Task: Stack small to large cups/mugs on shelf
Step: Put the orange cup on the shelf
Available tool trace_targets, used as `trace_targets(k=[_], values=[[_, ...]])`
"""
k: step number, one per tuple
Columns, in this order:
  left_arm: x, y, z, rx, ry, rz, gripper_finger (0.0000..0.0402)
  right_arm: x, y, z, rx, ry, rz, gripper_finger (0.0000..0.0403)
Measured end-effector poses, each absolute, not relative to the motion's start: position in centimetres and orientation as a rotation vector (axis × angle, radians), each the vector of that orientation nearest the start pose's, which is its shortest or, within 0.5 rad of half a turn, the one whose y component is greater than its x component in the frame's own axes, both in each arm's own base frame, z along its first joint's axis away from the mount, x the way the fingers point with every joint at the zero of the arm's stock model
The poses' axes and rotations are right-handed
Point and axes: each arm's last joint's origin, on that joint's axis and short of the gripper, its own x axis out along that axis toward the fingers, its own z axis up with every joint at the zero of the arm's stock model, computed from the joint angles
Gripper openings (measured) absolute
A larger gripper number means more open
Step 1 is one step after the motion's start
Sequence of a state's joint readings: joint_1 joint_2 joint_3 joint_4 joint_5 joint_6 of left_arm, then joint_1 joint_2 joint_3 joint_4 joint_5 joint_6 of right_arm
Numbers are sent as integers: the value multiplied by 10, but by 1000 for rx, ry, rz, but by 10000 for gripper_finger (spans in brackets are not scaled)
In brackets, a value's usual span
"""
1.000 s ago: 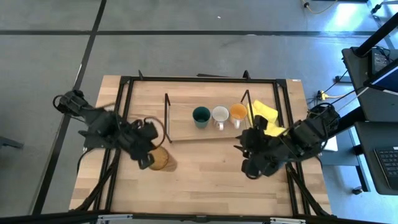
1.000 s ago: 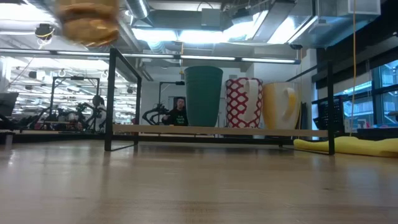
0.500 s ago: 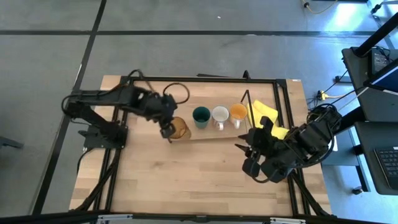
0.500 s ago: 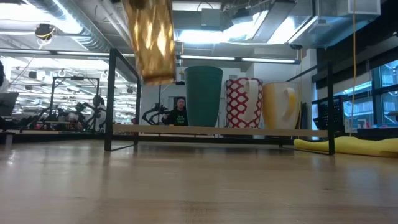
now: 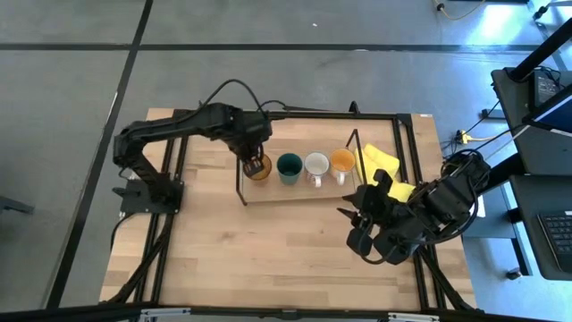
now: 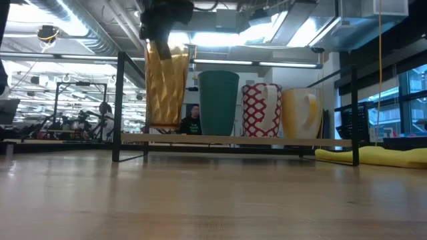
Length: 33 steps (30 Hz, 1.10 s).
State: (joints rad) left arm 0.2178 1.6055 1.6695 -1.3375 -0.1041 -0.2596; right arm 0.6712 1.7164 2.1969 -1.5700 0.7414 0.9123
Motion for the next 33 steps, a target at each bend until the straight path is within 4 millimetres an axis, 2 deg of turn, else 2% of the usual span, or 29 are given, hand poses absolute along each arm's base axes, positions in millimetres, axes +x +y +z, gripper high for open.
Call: trace_targets(k=[5,16,33], values=[[298,78,340,-314,1267,414,0,240,166,446,150,715,-427,139],[301,76,341,-302,1246,394,1,241,166,445,152,717,-432,139],[300,77,341,-274,1245,418,28,241,166,445,149,718,-430,139]])
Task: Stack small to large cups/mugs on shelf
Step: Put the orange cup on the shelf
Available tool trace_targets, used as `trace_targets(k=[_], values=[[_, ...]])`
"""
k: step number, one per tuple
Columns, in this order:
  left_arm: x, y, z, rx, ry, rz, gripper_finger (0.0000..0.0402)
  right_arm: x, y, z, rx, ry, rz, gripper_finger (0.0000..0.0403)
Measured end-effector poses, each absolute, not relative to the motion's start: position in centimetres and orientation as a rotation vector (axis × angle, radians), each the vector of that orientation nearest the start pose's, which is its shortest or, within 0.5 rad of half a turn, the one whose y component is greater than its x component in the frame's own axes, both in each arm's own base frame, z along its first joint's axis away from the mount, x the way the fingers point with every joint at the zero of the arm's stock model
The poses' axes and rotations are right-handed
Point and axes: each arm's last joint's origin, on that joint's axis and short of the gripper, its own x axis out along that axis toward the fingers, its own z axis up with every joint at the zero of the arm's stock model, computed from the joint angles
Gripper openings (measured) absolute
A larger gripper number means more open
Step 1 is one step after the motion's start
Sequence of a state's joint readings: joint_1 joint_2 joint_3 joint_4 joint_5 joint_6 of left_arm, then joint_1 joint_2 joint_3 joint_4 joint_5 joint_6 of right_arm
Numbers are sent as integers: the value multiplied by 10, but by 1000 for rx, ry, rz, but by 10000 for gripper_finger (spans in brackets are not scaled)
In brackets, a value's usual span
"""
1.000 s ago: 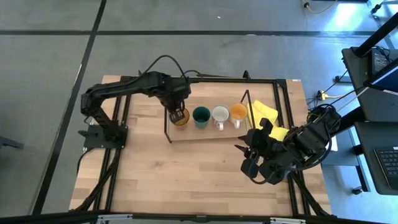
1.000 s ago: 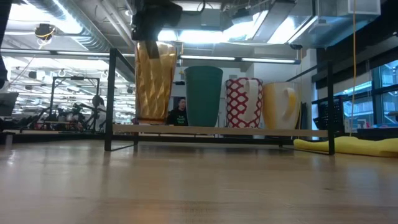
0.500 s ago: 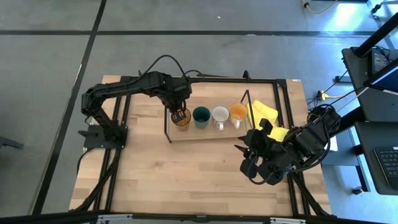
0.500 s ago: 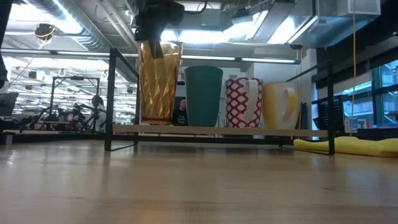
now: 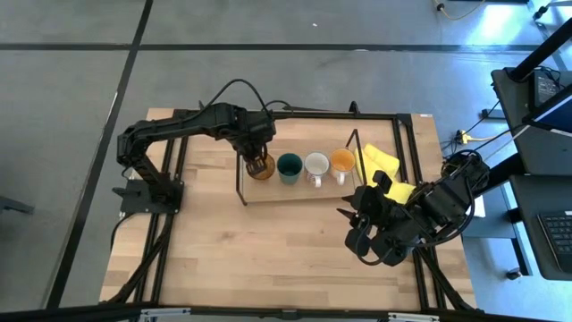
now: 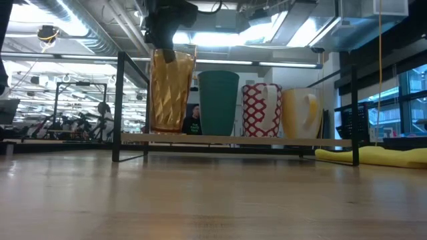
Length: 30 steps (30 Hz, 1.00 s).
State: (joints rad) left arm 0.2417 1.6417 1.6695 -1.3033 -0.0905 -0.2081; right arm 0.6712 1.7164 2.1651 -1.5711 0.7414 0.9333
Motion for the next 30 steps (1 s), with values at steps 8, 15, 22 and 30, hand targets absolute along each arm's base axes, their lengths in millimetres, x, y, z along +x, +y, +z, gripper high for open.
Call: trace_targets(k=[8,15,22,30], values=[[302,71,341,-289,1248,364,28,241,166,445,148,718,-430,139],[300,70,341,-291,1271,362,28,241,166,445,132,721,-424,139],[300,71,341,-269,1271,382,28,241,166,445,129,722,-423,139],[300,68,341,-252,1276,356,28,241,166,445,128,723,-422,139]])
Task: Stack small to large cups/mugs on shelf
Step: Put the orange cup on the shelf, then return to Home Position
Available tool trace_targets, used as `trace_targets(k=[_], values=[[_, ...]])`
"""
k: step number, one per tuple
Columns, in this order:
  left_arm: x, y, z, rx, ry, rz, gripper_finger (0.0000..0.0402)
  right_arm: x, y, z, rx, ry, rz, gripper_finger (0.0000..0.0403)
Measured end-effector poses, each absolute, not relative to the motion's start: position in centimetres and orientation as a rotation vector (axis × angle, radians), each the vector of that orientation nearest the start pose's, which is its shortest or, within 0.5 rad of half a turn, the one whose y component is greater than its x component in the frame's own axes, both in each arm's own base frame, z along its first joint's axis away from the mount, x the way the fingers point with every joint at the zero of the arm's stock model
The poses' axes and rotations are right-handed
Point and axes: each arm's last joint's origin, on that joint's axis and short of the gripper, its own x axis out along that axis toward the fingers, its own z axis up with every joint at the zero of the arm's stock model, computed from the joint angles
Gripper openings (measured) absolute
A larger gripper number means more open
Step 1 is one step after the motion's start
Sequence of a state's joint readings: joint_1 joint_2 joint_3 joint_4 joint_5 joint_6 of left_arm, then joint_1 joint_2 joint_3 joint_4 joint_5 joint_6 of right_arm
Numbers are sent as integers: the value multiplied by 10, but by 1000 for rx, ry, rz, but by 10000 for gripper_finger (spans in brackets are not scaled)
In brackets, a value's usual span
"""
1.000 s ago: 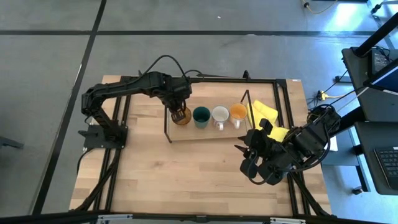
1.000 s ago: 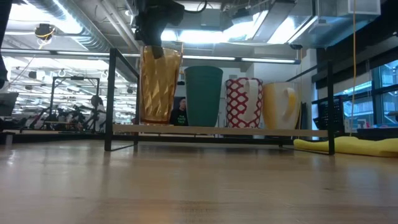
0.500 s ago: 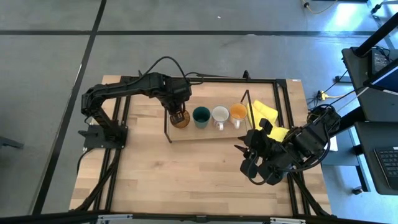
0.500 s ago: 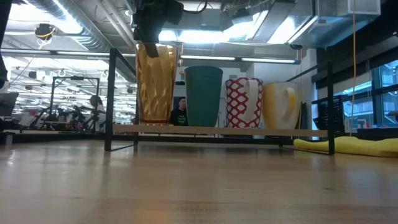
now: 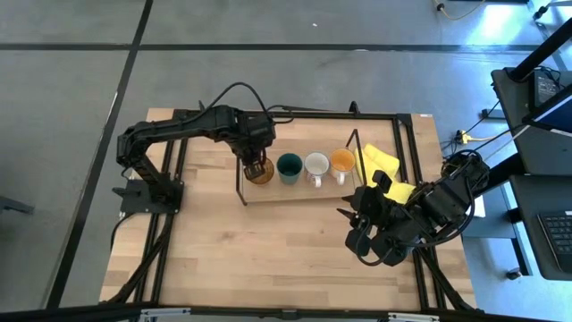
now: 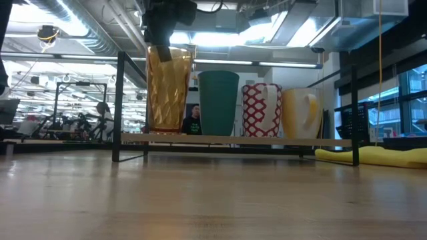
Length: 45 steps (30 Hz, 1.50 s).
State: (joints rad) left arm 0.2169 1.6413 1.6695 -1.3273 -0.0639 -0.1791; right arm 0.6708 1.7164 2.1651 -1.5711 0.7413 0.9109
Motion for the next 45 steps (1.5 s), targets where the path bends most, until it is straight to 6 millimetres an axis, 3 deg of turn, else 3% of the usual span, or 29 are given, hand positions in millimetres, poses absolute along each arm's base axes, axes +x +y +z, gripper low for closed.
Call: trace_targets(k=[27,32,37,41,45], values=[[287,66,351,-227,1269,379,28,241,166,445,130,723,-423,139],[276,64,366,-235,1201,385,28,241,166,445,127,723,-422,139],[250,51,407,-270,1008,384,28,245,156,455,94,639,-462,139],[216,32,475,-261,634,302,28,238,129,501,102,485,-412,139],[159,15,538,-293,240,260,28,209,107,537,197,291,-325,139]])
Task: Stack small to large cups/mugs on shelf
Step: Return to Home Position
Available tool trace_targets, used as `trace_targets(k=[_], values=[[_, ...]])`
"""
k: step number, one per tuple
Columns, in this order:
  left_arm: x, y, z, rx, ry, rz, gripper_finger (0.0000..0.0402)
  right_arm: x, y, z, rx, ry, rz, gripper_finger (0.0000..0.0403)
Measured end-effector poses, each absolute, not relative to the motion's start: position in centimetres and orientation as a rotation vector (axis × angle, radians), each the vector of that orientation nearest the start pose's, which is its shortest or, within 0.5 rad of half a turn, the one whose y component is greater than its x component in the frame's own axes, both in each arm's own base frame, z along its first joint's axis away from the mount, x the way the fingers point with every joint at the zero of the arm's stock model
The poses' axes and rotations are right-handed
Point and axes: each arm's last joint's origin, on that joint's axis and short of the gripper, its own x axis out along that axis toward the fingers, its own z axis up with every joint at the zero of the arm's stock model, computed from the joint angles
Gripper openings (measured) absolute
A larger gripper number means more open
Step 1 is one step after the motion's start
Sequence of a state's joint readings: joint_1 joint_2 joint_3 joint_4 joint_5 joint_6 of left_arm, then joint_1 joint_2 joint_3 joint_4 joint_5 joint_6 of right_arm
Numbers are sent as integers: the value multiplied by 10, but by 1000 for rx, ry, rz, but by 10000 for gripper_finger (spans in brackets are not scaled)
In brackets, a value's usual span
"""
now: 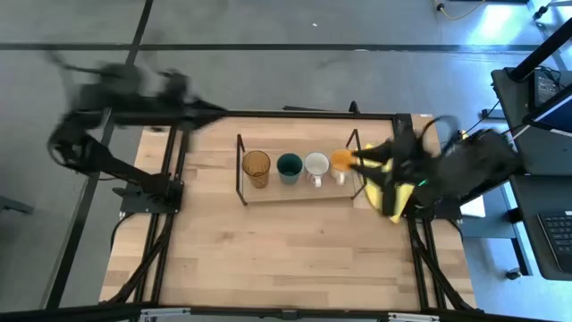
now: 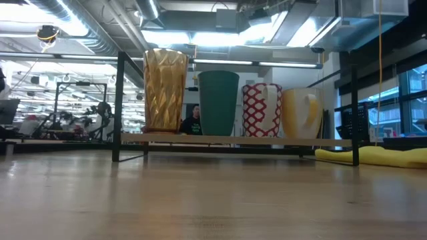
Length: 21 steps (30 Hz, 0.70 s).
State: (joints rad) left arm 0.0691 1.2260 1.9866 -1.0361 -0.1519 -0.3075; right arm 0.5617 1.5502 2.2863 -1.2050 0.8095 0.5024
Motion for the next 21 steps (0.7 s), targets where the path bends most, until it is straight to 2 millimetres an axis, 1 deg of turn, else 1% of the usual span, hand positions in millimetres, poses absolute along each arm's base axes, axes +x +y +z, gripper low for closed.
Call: trace_targets(k=[3,4,7,8,9,11,12,13,15,16,17,18,19,21], values=[[112,3,562,-314,65,132,28,180,90,553,285,229,-239,139],[97,1,567,-321,19,90,28,172,86,557,326,220,-206,139],[65,-2,574,-420,-66,21,28,152,76,566,461,192,-134,139],[57,-2,573,-420,-71,11,28,148,75,567,460,198,-93,139],[52,-2,571,-389,-66,-9,28,145,77,567,412,216,-32,139],[55,-6,563,-312,-33,-87,28,144,84,565,281,253,88,139],[62,-8,556,-289,-10,-126,28,147,90,561,233,272,117,139],[73,-11,545,-268,16,-154,28,153,97,555,192,291,125,139],[101,-18,517,-229,45,-190,28,168,109,535,135,338,84,139],[115,-22,499,-226,43,-212,28,176,116,521,123,365,52,139],[125,-26,481,-224,25,-244,28,181,122,508,122,372,26,139],[131,-29,463,-222,-8,-286,28,184,127,495,130,358,25,139],[131,-31,448,-226,-78,-332,28,184,132,485,148,315,50,139],[117,-31,421,-267,-216,-385,28,177,137,470,176,190,141,139]])
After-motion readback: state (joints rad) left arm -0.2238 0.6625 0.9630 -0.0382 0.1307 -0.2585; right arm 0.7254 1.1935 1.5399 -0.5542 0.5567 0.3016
